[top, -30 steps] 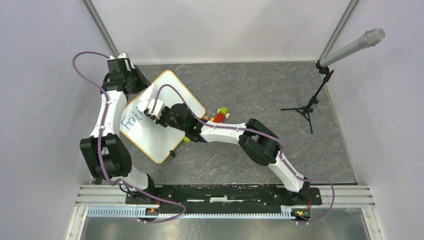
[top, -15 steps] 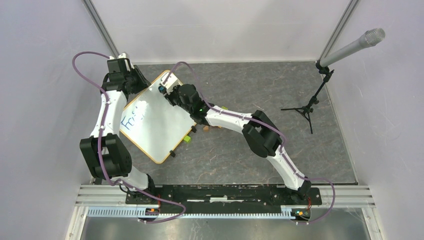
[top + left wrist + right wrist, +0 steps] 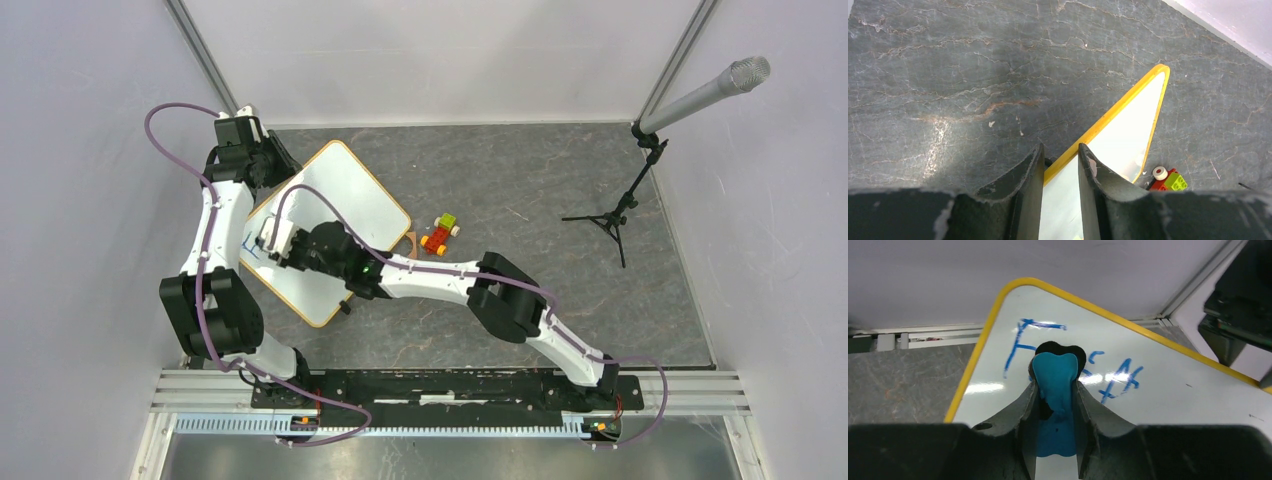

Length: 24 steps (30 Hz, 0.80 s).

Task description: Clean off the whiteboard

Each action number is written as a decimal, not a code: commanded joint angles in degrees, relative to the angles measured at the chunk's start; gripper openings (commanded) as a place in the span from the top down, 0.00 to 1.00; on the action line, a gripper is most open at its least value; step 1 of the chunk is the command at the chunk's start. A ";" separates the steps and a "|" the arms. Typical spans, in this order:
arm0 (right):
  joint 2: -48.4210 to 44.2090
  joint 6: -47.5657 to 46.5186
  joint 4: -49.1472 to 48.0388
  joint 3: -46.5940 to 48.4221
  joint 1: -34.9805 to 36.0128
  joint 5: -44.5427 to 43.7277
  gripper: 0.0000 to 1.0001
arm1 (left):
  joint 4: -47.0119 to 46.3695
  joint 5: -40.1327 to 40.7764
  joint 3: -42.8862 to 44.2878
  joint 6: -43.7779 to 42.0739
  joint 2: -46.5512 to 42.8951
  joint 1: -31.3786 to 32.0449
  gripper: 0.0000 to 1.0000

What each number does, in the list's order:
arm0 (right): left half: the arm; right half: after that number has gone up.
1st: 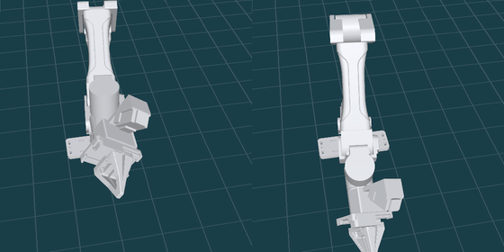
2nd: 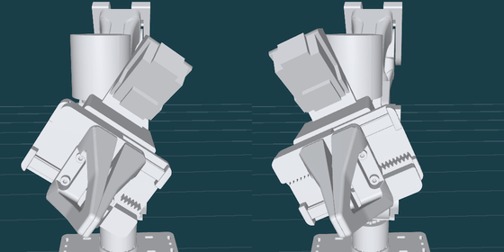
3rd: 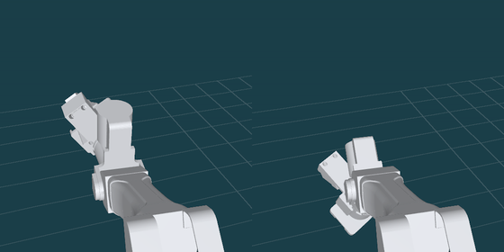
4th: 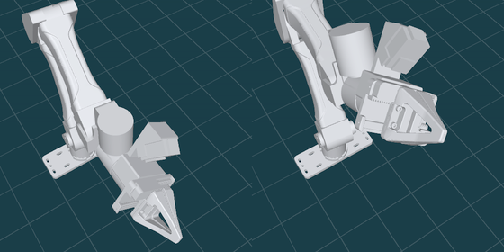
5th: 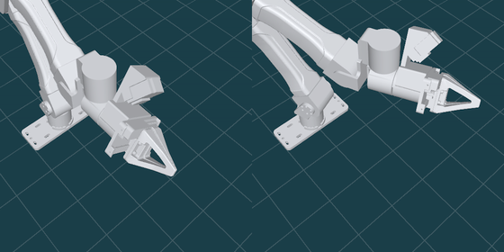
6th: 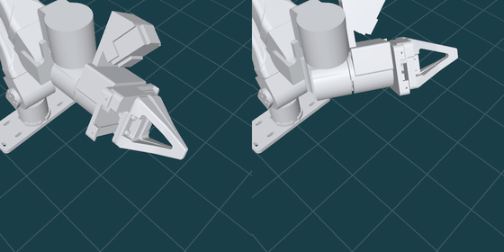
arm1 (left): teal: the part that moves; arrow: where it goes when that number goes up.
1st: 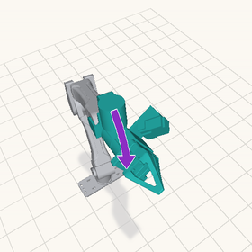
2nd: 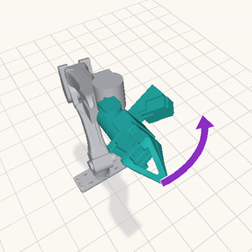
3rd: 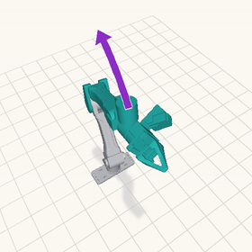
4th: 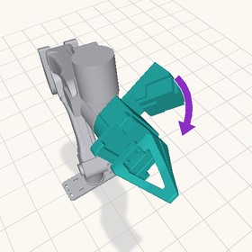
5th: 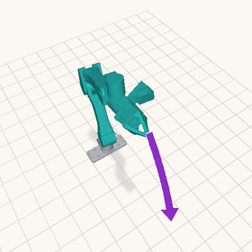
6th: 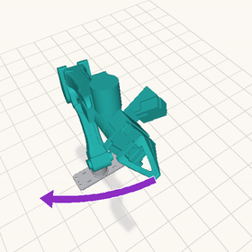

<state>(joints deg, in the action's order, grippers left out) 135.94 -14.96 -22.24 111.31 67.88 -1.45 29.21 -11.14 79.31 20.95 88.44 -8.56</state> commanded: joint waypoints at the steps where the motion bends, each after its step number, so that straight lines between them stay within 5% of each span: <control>1: -0.64 -4.57 -2.42 -0.57 -0.90 1.28 0.68 | 2.69 -2.32 0.35 0.32 -1.49 0.83 0.64; 14: 0.96 7.13 1.63 2.78 -7.66 -6.42 0.68 | 2.69 -2.34 0.16 0.56 -1.08 0.81 0.64; 24: 1.05 1.77 1.06 3.04 -5.73 -2.36 0.62 | 2.60 -2.76 0.23 0.34 -1.80 0.85 0.62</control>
<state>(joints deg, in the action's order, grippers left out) 135.96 -11.05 -21.28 112.09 60.75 -5.06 29.23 -11.11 79.31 20.95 88.44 -8.56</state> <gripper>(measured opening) 0.347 0.363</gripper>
